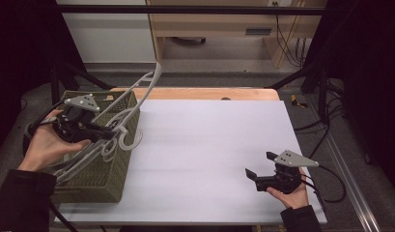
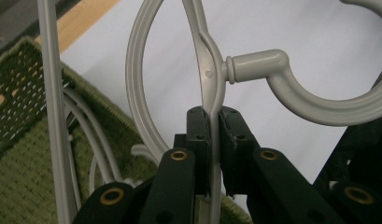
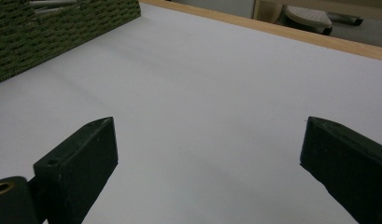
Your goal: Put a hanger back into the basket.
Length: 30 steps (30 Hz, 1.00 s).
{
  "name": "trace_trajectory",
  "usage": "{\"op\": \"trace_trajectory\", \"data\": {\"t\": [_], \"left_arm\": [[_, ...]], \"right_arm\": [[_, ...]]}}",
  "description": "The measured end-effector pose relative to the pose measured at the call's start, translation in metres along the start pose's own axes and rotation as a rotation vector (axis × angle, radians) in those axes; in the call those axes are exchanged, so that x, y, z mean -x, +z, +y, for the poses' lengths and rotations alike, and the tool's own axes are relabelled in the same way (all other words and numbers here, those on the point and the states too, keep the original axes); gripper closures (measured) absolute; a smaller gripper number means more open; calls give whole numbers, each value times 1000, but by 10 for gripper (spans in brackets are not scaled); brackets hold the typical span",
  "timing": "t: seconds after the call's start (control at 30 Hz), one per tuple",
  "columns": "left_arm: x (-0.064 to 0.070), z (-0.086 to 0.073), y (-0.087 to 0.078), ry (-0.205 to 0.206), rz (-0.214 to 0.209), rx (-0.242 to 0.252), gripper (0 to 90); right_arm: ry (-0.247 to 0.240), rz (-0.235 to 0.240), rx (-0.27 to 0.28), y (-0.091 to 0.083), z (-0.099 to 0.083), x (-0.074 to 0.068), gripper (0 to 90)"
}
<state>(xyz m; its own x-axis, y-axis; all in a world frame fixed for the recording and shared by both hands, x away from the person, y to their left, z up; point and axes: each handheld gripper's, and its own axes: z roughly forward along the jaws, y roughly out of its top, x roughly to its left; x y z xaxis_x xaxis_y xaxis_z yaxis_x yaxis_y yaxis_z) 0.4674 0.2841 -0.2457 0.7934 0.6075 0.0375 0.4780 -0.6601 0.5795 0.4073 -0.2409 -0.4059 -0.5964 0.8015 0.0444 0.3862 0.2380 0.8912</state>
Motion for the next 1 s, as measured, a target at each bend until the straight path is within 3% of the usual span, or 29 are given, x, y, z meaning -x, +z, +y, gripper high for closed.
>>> {"op": "trace_trajectory", "data": {"t": [0.3, 1.0], "left_arm": [[-27, -28, 7, -69, 19, -46, 832], [-63, -68, 35, -205, 26, -124, 831]], "right_arm": [[4, 0, -7, 1, 0, -1, 45], [-5, -2, -15, 3, -1, -1, 45]]}}
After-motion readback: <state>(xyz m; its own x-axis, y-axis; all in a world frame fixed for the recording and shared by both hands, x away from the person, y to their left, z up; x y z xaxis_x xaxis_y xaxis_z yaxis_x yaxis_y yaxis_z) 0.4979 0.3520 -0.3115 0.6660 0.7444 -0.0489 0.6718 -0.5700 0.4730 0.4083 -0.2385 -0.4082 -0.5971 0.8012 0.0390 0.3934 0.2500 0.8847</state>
